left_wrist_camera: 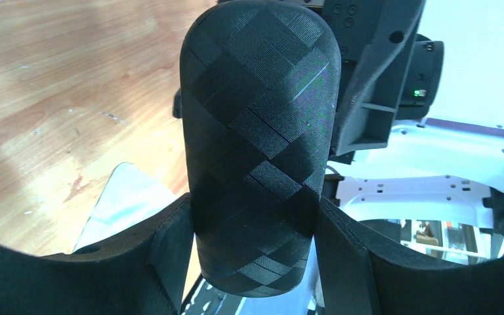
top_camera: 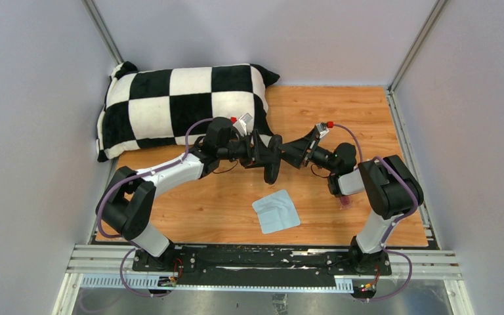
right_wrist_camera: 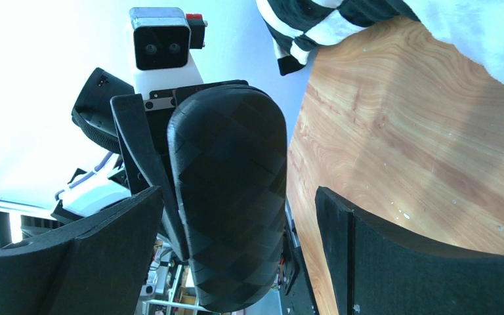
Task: Organize the sunglasses
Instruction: Open the sunglasses case.
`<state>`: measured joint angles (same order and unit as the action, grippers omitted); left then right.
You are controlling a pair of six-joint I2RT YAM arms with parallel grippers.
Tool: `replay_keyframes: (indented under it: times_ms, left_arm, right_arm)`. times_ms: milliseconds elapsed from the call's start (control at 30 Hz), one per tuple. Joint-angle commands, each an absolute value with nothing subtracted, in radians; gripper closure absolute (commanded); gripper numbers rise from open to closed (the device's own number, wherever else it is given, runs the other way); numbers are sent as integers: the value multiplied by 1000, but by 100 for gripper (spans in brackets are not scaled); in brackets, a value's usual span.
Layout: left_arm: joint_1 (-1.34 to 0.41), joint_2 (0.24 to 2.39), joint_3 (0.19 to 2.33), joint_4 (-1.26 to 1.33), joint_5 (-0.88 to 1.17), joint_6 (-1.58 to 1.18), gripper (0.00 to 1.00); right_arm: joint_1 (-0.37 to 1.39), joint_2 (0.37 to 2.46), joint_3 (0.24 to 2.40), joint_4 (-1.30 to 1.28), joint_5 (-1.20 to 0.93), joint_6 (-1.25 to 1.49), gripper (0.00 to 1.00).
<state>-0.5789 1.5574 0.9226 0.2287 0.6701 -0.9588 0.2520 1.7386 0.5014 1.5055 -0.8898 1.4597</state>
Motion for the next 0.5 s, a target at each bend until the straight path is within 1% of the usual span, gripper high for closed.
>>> replay_keyframes:
  times_ms: [0,133,200,233,367,467]
  left_arm:
    - [-574,1514,914,319,738,-1010,100]
    - [-570,1520,921,343,753,-1025,100]
    - [-569,1532,923,371,766,-1044,100]
    - [-569,1537,923,382,771,-1052,100]
    - [-569,1543,912,426,773,-1085,100]
    - [-568,1546,889,484,775,-1125,100]
  right_arm:
    - [239,1725,509,1595,-920,1470,8]
    - [238,1723,518,1595,-928,1480,8]
    - [236,1724,523,1595,-927,1489,11]
    - [236,1723,524,1595,-925,1493,14]
    - [236,1719,531,1595,-925,1510,33]
    - [236,1718,532,1595,-926,1517,39]
